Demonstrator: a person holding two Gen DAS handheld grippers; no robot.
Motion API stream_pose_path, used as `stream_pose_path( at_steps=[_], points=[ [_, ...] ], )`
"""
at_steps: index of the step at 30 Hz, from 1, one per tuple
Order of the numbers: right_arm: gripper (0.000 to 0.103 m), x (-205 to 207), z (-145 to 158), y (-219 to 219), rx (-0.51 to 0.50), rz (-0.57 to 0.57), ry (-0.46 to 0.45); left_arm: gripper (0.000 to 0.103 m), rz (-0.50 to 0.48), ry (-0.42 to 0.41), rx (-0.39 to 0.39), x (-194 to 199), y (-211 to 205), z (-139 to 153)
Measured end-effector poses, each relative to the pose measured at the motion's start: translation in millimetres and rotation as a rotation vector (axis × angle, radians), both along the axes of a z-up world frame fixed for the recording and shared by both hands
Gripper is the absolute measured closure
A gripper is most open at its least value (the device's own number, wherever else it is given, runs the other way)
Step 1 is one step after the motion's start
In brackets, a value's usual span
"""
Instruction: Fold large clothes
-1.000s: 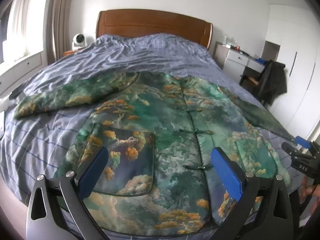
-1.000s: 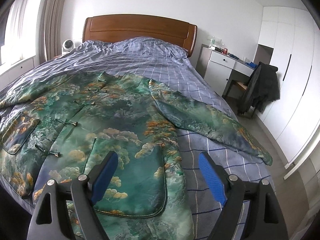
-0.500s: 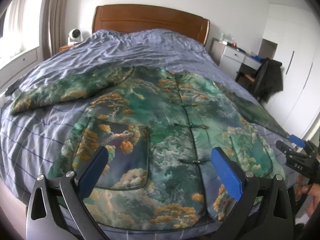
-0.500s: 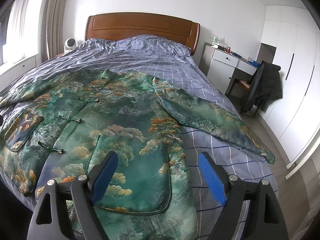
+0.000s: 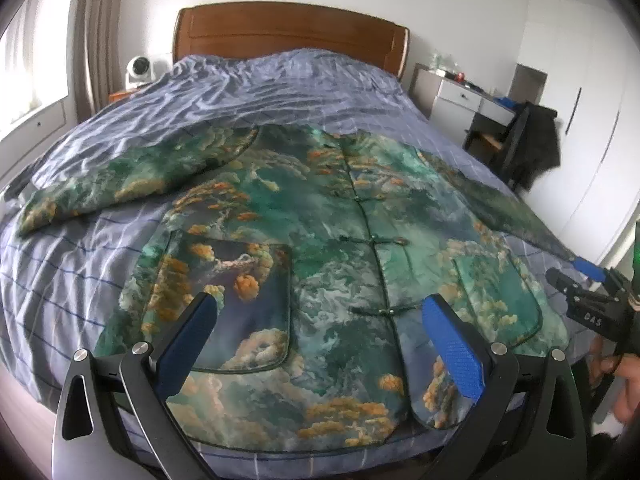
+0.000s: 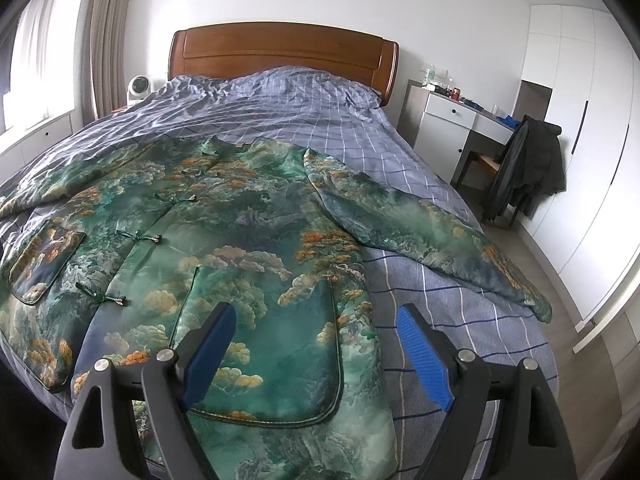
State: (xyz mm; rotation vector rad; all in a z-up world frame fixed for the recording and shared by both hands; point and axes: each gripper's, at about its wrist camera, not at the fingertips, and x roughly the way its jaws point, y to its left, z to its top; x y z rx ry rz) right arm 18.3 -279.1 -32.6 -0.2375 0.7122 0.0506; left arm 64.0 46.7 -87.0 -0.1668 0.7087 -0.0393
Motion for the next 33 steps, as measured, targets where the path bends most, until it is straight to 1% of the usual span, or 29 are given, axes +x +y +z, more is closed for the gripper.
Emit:
stream_pose_path(
  at_steps=[11, 12, 15, 19, 22, 26, 29, 32, 33],
  points=[
    [0.019, 3.4, -1.9, -6.7, 0.022, -0.02, 0.014, 0.001, 0.009, 0.018, -0.004, 2.0, 3.8, -2.0],
    [0.019, 4.8, -1.6, -10.2, 0.032, -0.03, 0.017, 0.001, 0.011, 0.019, -0.004, 2.0, 4.2, -2.1],
    [0.019, 10.4, -4.1, -31.7, 0.092, -0.107, 0.038, 0.001, 0.017, 0.022, -0.003, 1.7, 5.2, -2.6],
    [0.019, 14.2, -8.7, -58.7, 0.132, -0.19, 0.062, 0.001, 0.022, 0.029, -0.004, 2.3, 6.0, -4.3],
    [0.019, 13.4, -9.8, -71.7, 0.142, -0.227, 0.062, 0.001, 0.02, 0.035, -0.003, 3.5, 5.0, -5.8],
    [0.019, 12.9, -11.4, -82.5, 0.159, -0.24, 0.067, 0.001, 0.019, 0.036, 0.01, 2.4, 3.9, -5.3],
    [0.019, 14.6, -10.9, -105.3, 0.202, -0.277, 0.062, 0.001, 0.025, 0.023, 0.018, -1.4, 6.0, -3.4],
    [0.019, 18.4, -4.3, -152.5, 0.249, -0.384, 0.012, 0.001, 0.034, 0.036, 0.007, -1.4, 9.8, -5.7],
    [0.019, 20.4, -1.4, -178.5, 0.29, -0.444, -0.009, 0.001, 0.038, 0.044, 0.001, -0.3, 10.5, -6.9]
  ],
)
